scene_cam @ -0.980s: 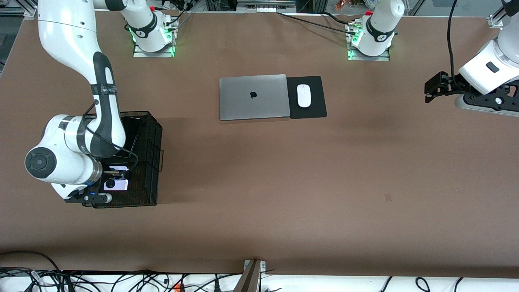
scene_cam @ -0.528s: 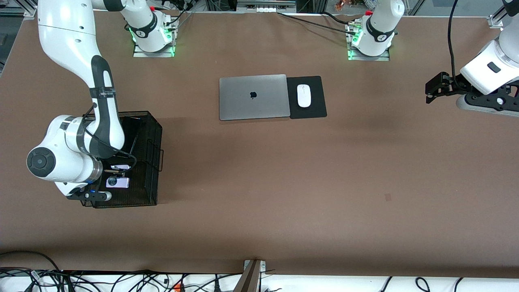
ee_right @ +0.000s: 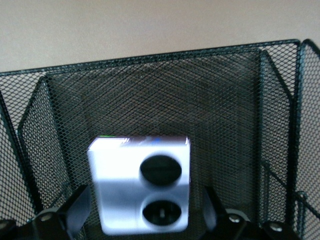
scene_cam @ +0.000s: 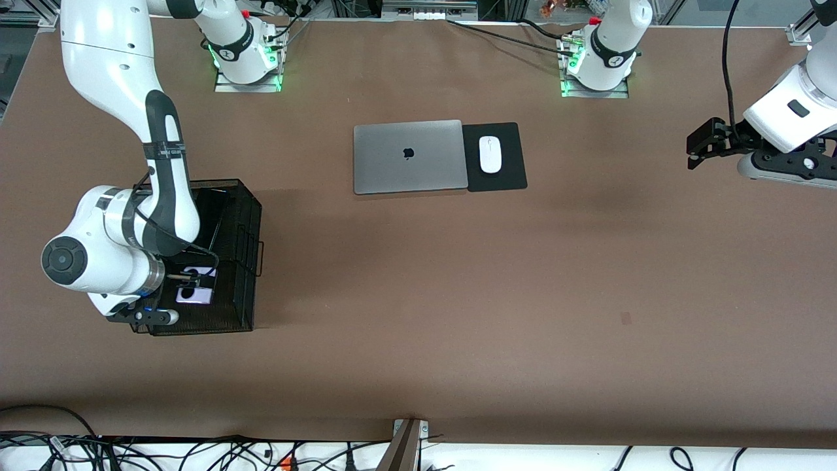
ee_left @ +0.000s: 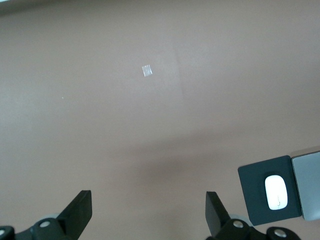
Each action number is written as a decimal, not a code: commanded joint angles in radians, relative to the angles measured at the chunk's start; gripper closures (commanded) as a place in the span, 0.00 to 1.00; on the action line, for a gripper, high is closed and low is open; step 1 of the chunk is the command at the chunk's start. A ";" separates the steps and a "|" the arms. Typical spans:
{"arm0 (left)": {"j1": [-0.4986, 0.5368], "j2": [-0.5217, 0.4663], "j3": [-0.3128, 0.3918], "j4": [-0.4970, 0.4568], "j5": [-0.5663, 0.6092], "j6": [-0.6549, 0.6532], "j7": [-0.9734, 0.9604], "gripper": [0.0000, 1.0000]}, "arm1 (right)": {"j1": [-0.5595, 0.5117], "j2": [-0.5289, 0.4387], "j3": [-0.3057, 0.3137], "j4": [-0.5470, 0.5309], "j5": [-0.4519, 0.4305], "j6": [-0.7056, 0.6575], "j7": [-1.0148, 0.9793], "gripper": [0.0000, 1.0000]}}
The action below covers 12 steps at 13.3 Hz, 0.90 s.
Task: Place phones with both arms
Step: 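Lower the white flip phone into the basket and open the right gripper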
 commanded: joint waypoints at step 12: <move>0.010 -0.002 0.003 -0.012 -0.020 0.056 0.005 0.00 | -0.108 -0.022 -0.016 0.492 0.026 -0.625 0.043 0.01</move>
